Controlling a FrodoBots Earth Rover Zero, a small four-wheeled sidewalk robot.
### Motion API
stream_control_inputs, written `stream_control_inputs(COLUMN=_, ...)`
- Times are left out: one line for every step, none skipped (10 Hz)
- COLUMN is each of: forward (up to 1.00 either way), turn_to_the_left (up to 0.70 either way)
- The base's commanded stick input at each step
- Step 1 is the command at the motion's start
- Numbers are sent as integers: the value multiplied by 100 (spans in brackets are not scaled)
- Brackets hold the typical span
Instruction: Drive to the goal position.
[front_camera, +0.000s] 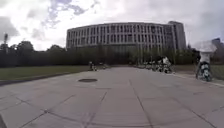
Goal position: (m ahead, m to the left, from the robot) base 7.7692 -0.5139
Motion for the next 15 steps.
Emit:
stream_control_inputs(forward=70, turn_to_the_left=-7)
stream_control_inputs(forward=70, turn_to_the_left=-24)
stream_control_inputs(forward=70, turn_to_the_left=-35)
stream_control_inputs(forward=70, turn_to_the_left=-35)
stream_control_inputs(forward=70, turn_to_the_left=-35)
stream_control_inputs(forward=70, turn_to_the_left=-35)
stream_control_inputs(forward=70, turn_to_the_left=-35)
stream_control_inputs(forward=70, turn_to_the_left=-35)
stream_control_inputs(forward=70, turn_to_the_left=-35)
stream_control_inputs(forward=70, turn_to_the_left=-35)
stream_control_inputs(forward=70, turn_to_the_left=-19)
stream_control_inputs(forward=70, turn_to_the_left=-4)
stream_control_inputs(forward=70, turn_to_the_left=0)
stream_control_inputs(forward=70, turn_to_the_left=0)
stream_control_inputs(forward=70, turn_to_the_left=29)
